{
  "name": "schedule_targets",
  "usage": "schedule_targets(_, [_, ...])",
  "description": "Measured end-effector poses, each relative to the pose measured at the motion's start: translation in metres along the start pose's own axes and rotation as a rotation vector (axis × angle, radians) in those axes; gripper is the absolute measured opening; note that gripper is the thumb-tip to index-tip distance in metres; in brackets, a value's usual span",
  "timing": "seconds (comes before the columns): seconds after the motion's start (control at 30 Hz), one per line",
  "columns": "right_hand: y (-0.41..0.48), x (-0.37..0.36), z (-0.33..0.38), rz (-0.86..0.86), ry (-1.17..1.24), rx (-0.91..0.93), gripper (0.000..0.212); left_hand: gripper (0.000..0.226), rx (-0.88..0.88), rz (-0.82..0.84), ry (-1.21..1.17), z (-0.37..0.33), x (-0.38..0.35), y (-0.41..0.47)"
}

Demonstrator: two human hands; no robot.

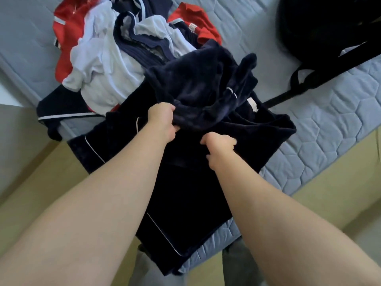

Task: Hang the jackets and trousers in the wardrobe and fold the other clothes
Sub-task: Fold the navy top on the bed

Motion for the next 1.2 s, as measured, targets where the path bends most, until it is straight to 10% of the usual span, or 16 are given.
schedule_targets(0.2, [-0.001,0.000,0.010,-0.472,-0.745,1.301,0.128,0.034,0.105,-0.006,-0.102,0.034,0.030,0.017])
schedule_targets(0.37, [0.001,0.002,0.037,-0.553,-0.961,1.510,0.111,0.023,0.088,0.095,0.031,0.050,0.038,0.022])
schedule_targets(0.53, [-0.002,0.003,0.052,-0.486,-1.255,1.561,0.038,0.062,0.018,0.169,0.243,0.050,0.031,0.015])
schedule_targets(0.67, [-0.016,0.006,0.043,-0.453,-1.417,1.684,0.033,0.047,0.024,0.199,0.376,0.054,0.019,0.002])
schedule_targets(0.77, [-0.019,0.016,0.020,-0.354,-1.423,1.554,0.028,0.030,0.067,0.153,0.359,0.051,0.017,-0.007])
schedule_targets(0.97, [0.028,0.035,-0.039,0.222,-1.249,0.581,0.051,0.017,0.100,0.060,0.367,0.061,0.030,-0.010])
schedule_targets(1.2, [0.050,0.037,-0.104,0.255,-1.524,0.600,0.047,0.069,-0.021,0.014,0.520,0.105,0.055,0.002])
Point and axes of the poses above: each hand's wrist, its own y-axis towards the middle knuckle, its own x-axis out of the back of the hand, z = x × y, the point moved 3 cm from there along y, towards the middle knuckle, and after that the axes turned 12 degrees about -z, right-handed, at the moved point
